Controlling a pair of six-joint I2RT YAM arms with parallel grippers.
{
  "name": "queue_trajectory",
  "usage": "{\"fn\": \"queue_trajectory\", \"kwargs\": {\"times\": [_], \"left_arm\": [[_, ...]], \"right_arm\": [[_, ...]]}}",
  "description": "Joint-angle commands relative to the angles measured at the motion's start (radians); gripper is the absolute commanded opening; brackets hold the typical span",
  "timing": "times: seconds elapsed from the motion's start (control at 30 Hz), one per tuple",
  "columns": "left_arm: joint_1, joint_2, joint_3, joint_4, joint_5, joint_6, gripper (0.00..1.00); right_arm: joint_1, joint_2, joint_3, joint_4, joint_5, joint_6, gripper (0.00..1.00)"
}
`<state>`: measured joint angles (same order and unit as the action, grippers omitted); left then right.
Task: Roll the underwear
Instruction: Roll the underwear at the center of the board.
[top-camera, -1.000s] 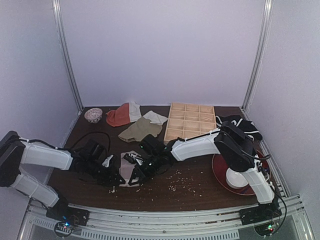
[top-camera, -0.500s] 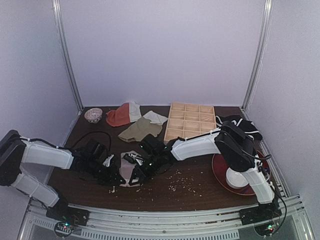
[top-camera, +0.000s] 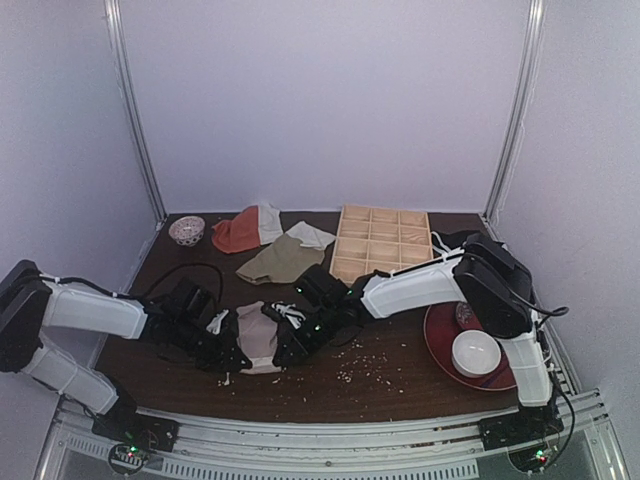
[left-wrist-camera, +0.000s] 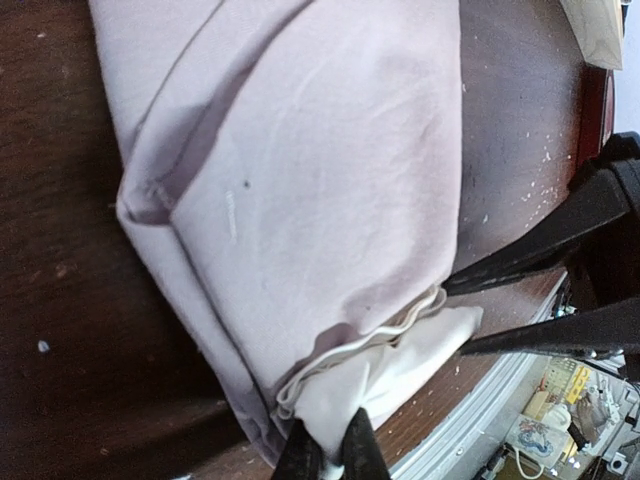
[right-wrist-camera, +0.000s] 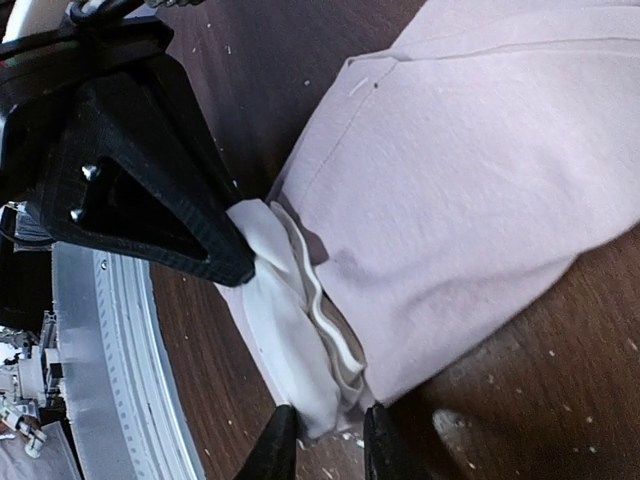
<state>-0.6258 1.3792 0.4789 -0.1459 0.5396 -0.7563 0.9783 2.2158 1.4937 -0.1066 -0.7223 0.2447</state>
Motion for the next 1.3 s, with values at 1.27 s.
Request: {"fn": "queue_trajectory", "kwargs": {"times": [1.27], "left_arm": [[-0.006,-0.031,-0.023,-0.053,-0.014,-0.036,0.0]], "right_arm": [[0.212,-0.106,-0.272,0.455,0.537,-0.838,0.34]]}}
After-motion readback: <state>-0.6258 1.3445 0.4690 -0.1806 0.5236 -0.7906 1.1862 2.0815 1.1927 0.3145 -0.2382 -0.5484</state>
